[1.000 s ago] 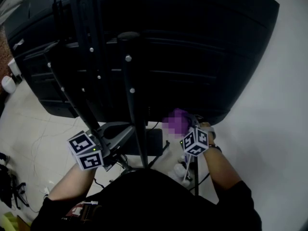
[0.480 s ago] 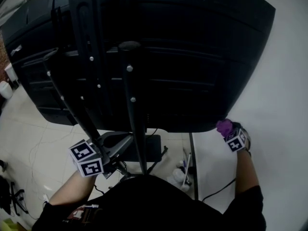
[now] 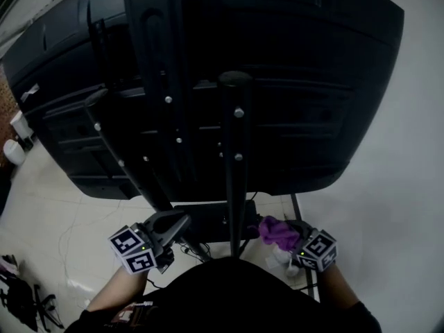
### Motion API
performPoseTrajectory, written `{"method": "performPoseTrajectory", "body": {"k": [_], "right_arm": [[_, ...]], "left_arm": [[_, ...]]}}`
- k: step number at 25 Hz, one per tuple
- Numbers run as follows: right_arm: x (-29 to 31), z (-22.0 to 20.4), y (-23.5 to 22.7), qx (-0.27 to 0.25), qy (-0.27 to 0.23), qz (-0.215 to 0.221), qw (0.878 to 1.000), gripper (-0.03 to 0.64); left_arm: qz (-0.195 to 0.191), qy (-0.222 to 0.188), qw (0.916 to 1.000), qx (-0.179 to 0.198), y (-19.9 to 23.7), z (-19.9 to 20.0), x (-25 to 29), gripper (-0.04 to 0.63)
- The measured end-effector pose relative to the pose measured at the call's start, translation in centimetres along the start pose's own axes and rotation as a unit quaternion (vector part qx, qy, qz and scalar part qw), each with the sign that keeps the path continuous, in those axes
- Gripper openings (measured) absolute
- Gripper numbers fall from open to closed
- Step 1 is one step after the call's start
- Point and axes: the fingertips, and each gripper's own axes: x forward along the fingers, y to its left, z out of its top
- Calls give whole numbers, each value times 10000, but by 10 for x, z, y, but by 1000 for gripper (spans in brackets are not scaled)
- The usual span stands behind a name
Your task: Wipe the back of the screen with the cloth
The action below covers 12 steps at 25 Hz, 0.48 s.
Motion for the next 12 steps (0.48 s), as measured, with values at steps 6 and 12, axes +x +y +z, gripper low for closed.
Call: {"method": "performPoseTrajectory", "body": {"k": [6,12], "right_arm": [[88,30,82,954,-573,452,9928,95],[130,58,105,1536,-760,366,9845,84]], "left_arm": [[113,106,9994,-309,22,-31,-47,-5],[344,14,9958,-851,39,-64,-81,-5]]}}
